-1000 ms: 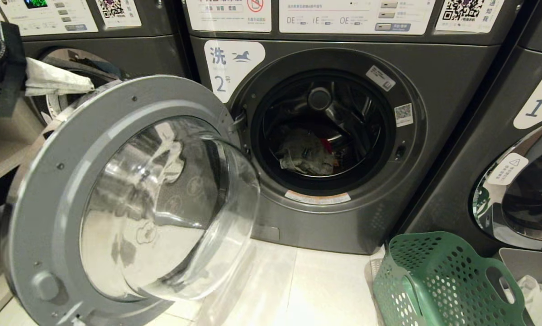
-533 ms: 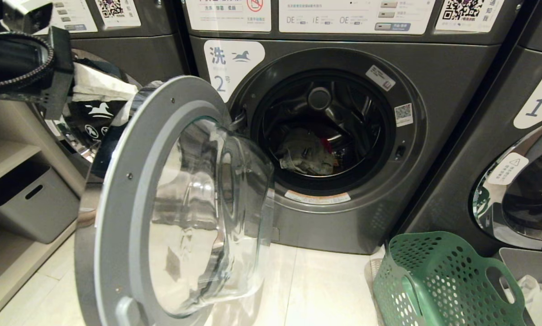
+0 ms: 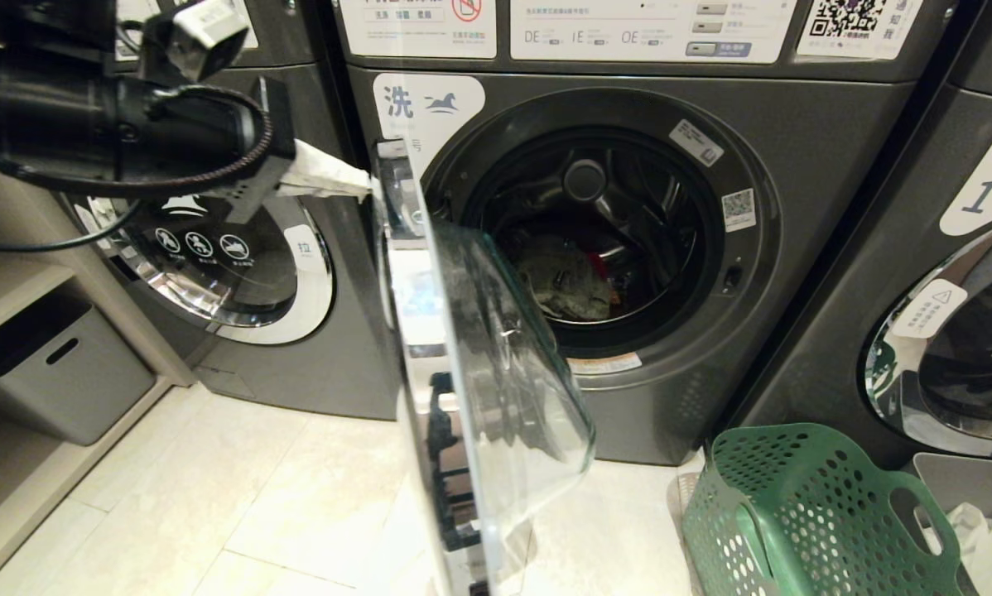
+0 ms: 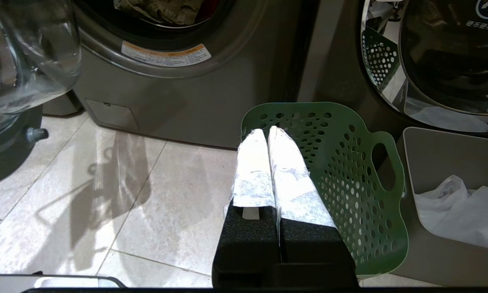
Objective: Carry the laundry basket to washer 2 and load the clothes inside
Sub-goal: Close the washing machine door with the left hand
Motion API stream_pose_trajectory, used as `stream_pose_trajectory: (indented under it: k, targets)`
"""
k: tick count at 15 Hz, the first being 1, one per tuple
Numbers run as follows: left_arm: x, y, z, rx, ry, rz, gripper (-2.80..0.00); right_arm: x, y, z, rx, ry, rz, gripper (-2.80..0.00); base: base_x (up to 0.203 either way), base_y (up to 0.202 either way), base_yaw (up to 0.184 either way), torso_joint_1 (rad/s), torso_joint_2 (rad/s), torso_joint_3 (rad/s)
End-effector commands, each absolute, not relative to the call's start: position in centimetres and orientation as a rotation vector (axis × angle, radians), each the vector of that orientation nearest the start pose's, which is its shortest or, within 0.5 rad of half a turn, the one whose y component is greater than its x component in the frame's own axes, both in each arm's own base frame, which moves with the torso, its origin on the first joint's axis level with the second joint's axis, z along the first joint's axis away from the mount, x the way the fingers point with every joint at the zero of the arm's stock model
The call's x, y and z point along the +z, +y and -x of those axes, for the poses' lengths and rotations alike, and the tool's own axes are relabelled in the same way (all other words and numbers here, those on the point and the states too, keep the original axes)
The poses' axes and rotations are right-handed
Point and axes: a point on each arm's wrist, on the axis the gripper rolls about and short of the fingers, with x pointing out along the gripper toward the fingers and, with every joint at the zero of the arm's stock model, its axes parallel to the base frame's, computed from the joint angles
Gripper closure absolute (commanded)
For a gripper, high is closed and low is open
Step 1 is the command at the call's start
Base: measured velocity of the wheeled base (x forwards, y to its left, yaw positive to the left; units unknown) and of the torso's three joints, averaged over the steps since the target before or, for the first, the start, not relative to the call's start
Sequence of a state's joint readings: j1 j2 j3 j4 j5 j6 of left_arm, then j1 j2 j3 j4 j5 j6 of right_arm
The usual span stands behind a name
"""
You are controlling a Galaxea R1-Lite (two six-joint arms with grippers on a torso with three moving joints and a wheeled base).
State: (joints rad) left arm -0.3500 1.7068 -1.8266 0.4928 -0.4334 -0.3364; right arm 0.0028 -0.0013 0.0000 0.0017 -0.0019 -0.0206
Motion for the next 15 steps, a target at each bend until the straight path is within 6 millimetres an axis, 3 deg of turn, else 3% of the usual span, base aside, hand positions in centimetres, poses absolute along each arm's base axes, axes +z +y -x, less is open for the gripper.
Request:
stream_pose_trajectory:
  k: [1,4,6,8,10,11,13,15]
  targets:
    - [32.9,-14.9,-30.8,-0.716,0.532,0.306,0.0,7.5,0.0,2.3,0.002,0.001,0.021,0.0,0.0,0.0,0.0,0.0,0.0,0.0]
    - [30.1,-19.6,-34.5,-0.711,0.455,0.279,0.0,7.5,0.0,2.3,0.003,0.001,0.029,0.0,0.0,0.0,0.0,0.0,0.0,0.0]
    - [27.4,-23.2,-37.2,-0.721,0.328,0.26,0.0,7.5,0.0,2.3,0.0,0.001,0.029,0.0,0.0,0.0,0.0,0.0,0.0,0.0]
    - [24.9,-25.5,-39.6,-0.644,0.128,0.111,0.0,7.5,0.0,2.3,-0.002,0.0,0.029,0.0,0.0,0.0,0.0,0.0,0.0,0.0]
    - [25.7,-25.9,-40.6,-0.477,-0.186,-0.099,0.0,7.5,0.0,2.3,-0.004,-0.001,0.022,0.0,0.0,0.0,0.0,0.0,0.0,0.0]
    - [26.9,-25.8,-40.4,-0.359,-0.316,-0.112,0.0,7.6,0.0,2.3,-0.005,-0.001,0.02,0.0,0.0,0.0,0.0,0.0,0.0,0.0]
    - [29.9,-24.8,-38.9,-0.258,-0.402,-0.09,0.0,7.5,0.0,2.3,-0.006,0.0,0.011,0.0,0.0,0.0,0.0,0.0,0.0,0.0]
    - [30.8,-24.6,-38.2,-0.254,-0.402,-0.096,0.0,7.6,0.0,2.3,-0.006,-0.002,0.006,0.0,0.0,0.0,0.0,0.0,0.0,0.0]
